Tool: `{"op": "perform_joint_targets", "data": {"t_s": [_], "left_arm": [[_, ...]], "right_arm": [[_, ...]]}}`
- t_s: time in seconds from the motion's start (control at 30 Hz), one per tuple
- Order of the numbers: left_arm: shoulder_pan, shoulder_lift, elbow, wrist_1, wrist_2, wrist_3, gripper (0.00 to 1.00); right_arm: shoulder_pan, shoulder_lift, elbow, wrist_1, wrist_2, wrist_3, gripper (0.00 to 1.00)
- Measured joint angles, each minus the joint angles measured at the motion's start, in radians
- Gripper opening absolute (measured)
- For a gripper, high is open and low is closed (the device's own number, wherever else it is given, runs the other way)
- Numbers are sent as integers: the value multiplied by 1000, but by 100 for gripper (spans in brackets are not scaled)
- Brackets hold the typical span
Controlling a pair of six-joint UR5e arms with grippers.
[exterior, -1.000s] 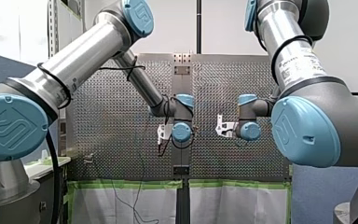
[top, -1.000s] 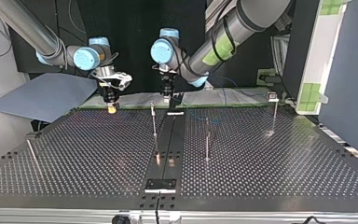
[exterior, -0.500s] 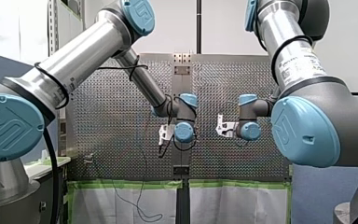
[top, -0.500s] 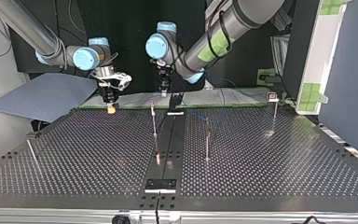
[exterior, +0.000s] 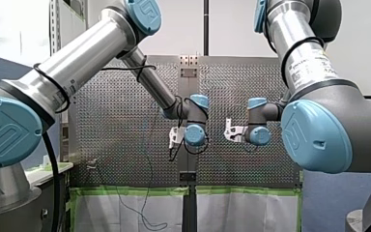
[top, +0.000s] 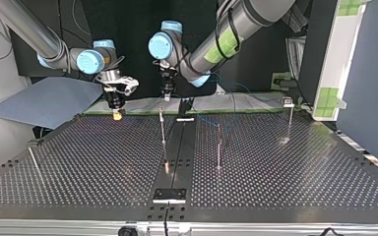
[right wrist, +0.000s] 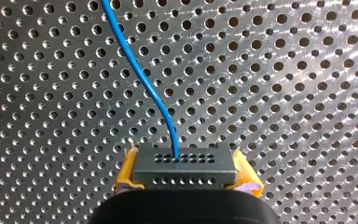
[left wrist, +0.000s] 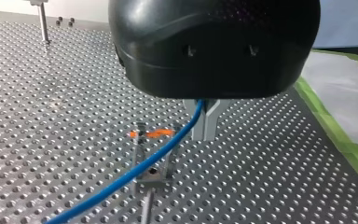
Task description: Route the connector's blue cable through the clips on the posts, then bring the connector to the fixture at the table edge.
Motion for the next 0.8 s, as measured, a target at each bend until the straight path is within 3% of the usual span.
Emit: {"op": "perform_joint_targets", "data": {"t_s": [0.43, 0.8], "left_arm": [[17, -1, 34, 2, 10, -20, 0], [77, -2, 34, 28, 49, -47, 0]], "right_arm": [[0, 0, 0, -9, -5, 1, 0], [0, 0, -1, -12, -6, 1, 0]]}}
